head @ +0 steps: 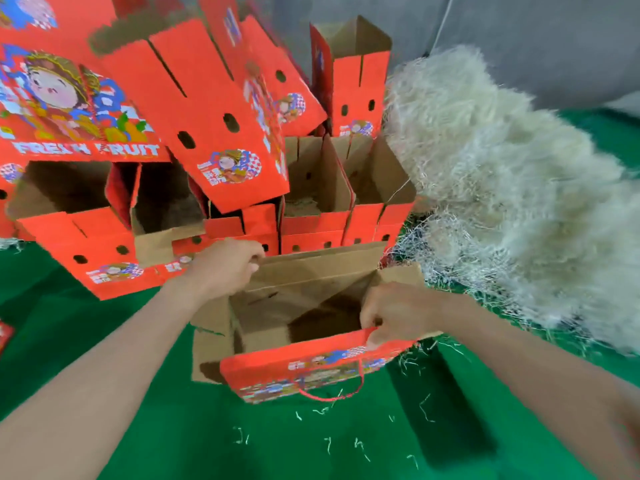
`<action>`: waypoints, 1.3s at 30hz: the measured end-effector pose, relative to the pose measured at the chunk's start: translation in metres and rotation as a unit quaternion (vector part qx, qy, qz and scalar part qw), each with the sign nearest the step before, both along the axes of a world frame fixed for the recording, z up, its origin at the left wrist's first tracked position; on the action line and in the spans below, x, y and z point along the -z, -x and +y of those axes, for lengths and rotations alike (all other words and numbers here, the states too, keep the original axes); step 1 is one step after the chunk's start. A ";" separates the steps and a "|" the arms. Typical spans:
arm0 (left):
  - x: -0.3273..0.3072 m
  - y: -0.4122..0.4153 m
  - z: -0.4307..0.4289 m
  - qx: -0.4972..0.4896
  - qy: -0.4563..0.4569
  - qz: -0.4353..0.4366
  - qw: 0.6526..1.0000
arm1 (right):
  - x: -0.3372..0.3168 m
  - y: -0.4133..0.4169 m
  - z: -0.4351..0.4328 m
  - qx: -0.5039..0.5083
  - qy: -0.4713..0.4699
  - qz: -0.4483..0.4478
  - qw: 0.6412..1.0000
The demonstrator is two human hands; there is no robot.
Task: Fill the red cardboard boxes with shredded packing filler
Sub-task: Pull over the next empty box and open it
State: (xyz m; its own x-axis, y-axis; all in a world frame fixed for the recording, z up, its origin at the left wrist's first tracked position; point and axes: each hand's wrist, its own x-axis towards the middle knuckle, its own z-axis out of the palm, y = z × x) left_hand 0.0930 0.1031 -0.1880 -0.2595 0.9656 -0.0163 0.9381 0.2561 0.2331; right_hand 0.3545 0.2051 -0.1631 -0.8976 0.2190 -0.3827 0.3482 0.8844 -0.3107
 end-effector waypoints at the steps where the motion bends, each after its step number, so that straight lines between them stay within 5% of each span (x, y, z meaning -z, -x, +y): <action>1: 0.000 -0.007 0.012 0.000 0.040 0.032 0.999 | 0.002 -0.005 0.007 0.012 0.018 0.012 1.000; 4: 0.007 -0.028 0.041 -0.002 0.090 0.108 0.990 | 0.006 -0.019 0.028 0.047 0.084 0.028 0.995; 8: 0.015 -0.057 0.067 0.014 0.057 0.062 0.996 | 0.017 -0.039 0.045 0.027 0.159 -0.027 0.987; 12: 0.003 -0.053 0.084 -0.014 0.172 0.072 0.982 | 0.022 -0.061 0.078 0.088 0.243 -0.014 0.966; 15: -0.006 -0.056 0.088 0.000 0.197 0.051 0.979 | 0.020 -0.084 0.130 0.150 0.163 0.113 0.969; 19: -0.012 -0.104 0.119 0.025 -0.010 -0.063 0.998 | 0.023 -0.114 0.183 0.256 0.079 0.202 0.942; 24: -0.011 -0.177 0.188 0.095 -0.081 -0.131 0.984 | 0.033 -0.141 0.221 0.295 -0.035 0.168 0.940; 28: -0.011 -0.223 0.237 0.135 -0.064 -0.158 0.976 | 0.042 -0.164 0.261 0.313 -0.192 0.056 0.928; 33: -0.010 -0.256 0.284 0.125 -0.027 -0.205 0.970 | 0.063 -0.183 0.306 0.336 -0.218 -0.012 0.916; 35: -0.007 -0.265 0.298 0.077 -0.013 -0.243 0.967 | 0.071 -0.180 0.315 0.377 -0.188 0.003 0.907; 37: -0.003 -0.270 0.308 0.013 0.021 -0.314 0.949 | 0.069 -0.169 0.317 0.437 -0.065 0.113 0.890; 39: 0.000 -0.273 0.314 -0.060 0.068 -0.471 0.877 | 0.058 -0.157 0.315 0.470 0.035 0.231 0.851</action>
